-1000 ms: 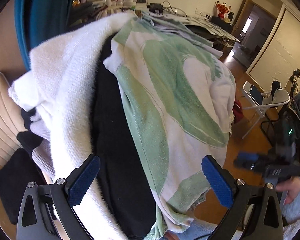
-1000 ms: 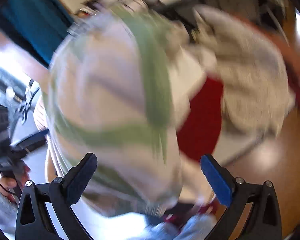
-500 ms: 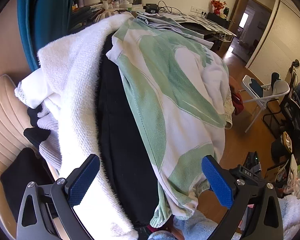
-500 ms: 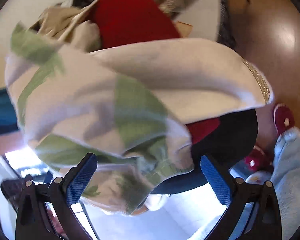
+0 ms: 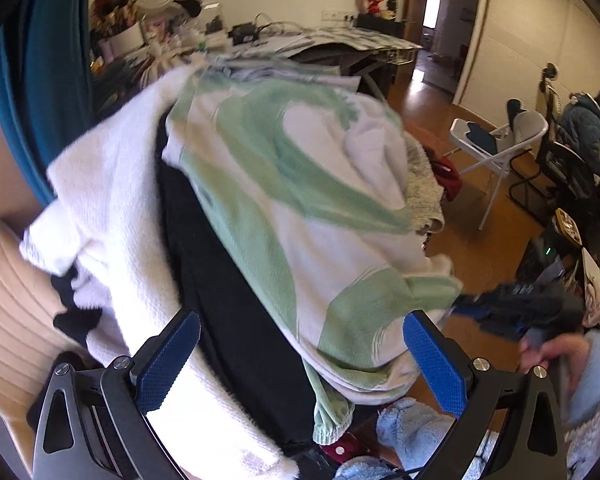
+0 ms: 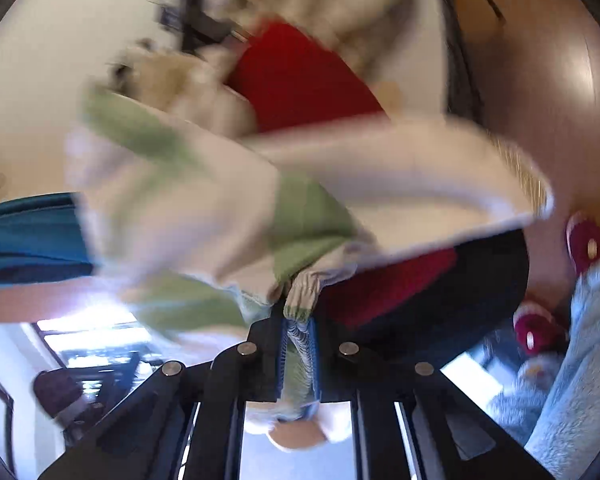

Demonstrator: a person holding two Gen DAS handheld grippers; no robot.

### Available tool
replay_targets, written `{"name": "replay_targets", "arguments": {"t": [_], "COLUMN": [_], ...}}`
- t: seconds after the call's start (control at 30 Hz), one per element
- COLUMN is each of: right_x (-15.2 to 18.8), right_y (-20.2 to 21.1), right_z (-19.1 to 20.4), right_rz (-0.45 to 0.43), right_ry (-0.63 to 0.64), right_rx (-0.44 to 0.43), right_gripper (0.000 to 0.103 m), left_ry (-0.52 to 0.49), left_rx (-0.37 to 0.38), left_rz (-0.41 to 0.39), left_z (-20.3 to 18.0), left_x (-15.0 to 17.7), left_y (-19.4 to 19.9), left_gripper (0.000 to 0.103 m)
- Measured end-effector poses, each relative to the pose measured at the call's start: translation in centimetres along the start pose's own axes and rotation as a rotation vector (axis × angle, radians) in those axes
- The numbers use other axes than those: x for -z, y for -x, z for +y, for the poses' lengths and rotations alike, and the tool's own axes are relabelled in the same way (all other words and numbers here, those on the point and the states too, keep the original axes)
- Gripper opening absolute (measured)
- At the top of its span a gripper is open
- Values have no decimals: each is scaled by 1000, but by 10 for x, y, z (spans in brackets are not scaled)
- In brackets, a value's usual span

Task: Fold clothes
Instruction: 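Grasp the green-patterned garment's elastic waistband with the left gripper while the right gripper grasps its fabric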

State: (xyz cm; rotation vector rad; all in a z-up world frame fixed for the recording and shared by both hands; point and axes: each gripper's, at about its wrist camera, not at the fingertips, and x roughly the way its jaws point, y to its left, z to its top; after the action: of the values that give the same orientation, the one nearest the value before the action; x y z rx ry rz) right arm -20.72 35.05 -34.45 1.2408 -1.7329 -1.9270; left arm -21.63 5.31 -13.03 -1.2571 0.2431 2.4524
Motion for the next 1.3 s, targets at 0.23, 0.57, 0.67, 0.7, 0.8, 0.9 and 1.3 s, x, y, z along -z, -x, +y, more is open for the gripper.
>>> {"name": "replay_targets", "arguments": {"t": [0.23,0.57,0.67,0.7,0.8,0.9,1.3], "right_x": [-32,-31,-16,-10,7,17,19], "right_y": [47,-22,-45,-49,-63,-79,-116], "right_z": [123,335,376,386,411,424,447], "right_rz": [-101,91,174,198,261,310,401], "right_ry": [306,746,846,870,933,986,917], "right_rx": [-76,-244,-253,-255,-256,-230,-222], "right_gripper": [9,9,9,9,9,9,13], "left_ry": [-39,-12,-1,1,32,116,256], "left_rx": [26,132,151,153,145,148,-20], "left_rz": [-95,-279,-320,-325,-319,-284,-337], "left_z": [-2,-22,-29,-29,-30,-16,24], "left_x": [-24,-58,-65,-67,-74,-83,-93], "left_y": [31,90,92,89,70,45,54], "left_gripper": [102,102,103,103,103,103,11]}}
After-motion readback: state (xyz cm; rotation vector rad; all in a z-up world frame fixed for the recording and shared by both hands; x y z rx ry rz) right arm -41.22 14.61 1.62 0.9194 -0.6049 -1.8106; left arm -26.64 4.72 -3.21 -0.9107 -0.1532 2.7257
